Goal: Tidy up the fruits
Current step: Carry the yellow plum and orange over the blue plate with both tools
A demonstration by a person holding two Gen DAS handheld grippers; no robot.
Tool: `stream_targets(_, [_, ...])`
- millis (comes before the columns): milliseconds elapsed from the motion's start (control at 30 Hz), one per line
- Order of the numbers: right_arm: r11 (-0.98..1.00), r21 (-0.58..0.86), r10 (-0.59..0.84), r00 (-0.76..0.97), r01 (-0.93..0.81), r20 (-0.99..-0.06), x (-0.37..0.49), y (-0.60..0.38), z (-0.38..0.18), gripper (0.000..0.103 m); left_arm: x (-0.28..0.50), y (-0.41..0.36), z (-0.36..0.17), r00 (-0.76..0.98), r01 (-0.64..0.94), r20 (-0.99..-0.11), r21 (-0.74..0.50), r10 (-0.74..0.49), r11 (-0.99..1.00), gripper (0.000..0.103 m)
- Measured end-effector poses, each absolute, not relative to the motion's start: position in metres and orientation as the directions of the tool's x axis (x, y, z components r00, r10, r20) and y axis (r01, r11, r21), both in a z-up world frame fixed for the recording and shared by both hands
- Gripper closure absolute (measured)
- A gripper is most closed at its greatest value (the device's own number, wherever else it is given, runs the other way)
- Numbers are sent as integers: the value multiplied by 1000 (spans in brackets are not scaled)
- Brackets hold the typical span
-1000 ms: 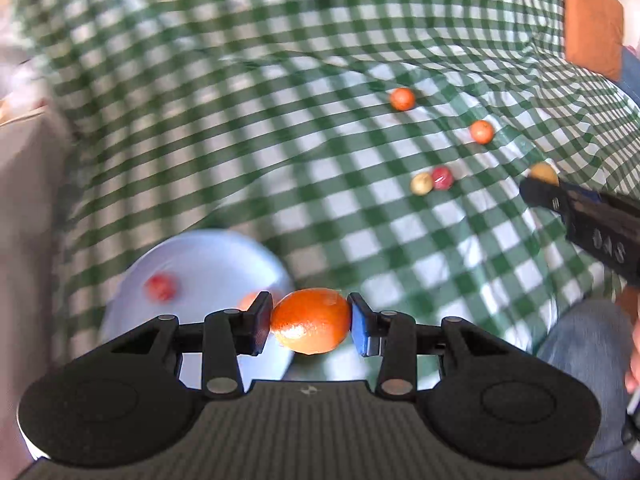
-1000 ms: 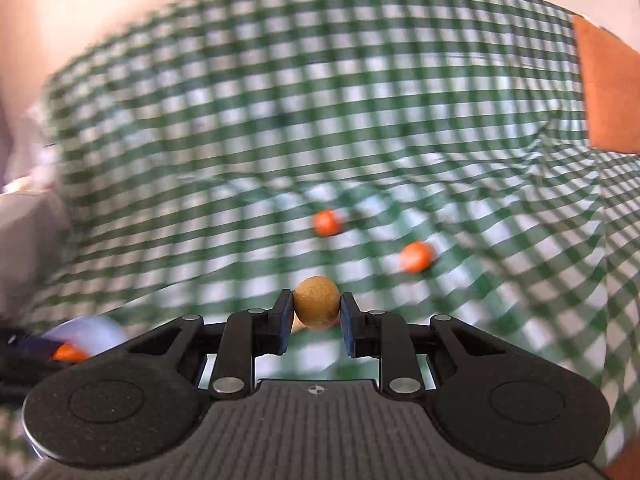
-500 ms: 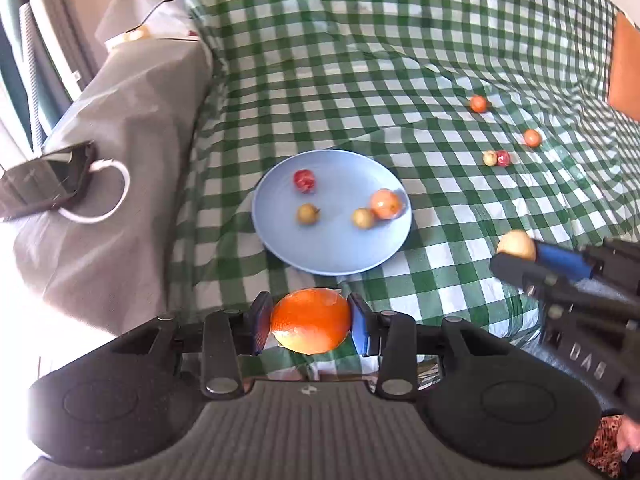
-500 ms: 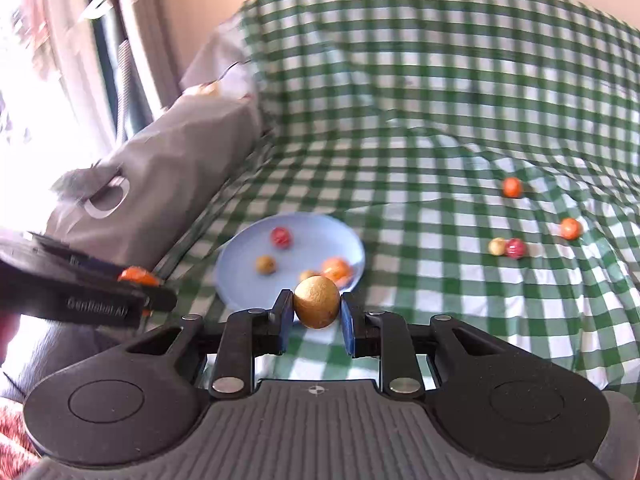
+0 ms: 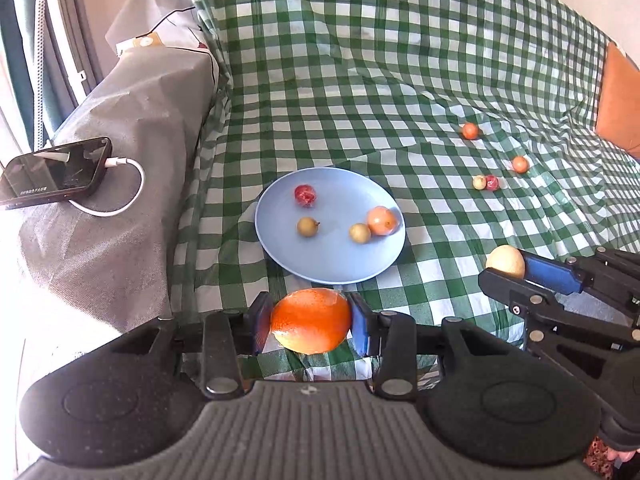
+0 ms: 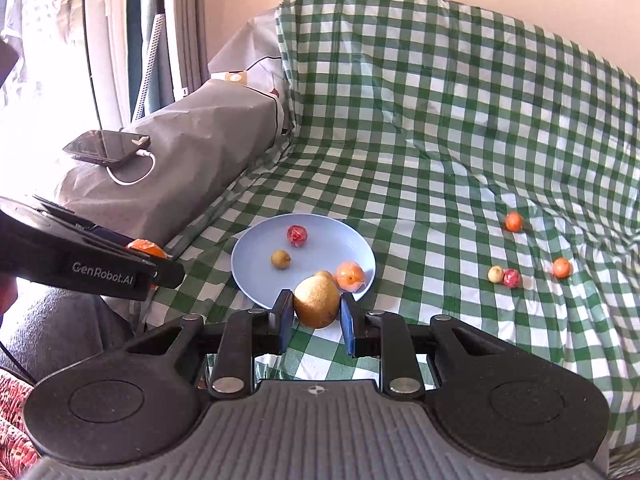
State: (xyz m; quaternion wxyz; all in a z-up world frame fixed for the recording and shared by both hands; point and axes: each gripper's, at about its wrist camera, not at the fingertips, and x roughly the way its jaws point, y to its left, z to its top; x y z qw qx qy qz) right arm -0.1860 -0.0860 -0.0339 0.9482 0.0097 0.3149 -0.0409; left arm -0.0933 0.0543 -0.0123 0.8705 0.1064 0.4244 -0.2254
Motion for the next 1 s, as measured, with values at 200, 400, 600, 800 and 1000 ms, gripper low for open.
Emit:
stream_targets(200, [996,-20,-78,796,83,-601,-184,-83,-34,77,-92,54,-13,536,483,-788,-10,-304,875,58])
stream_targets(400, [996,-19,-79,787,85,-612,-181,-86,-37,77,-90,53,-14,532,479,-791,-13,-302,878,58])
stream_targets(600, [997,-25,-75,779,76,-622,-177,-85,-38,77,-86,52,-17,526,472,-797,-17,-297,881,58])
stream_targets(800, [997,-27,-74,768,73,-636,-172,-86,-42,77,-78,52,-20,518,467,-803,-23,-295,884,58])
stream_targets(1000, [997,-24,-76,749,80,-658,-157,-90,-52,77,-53,49,-25,523,450,-805,-16,-279,893,58])
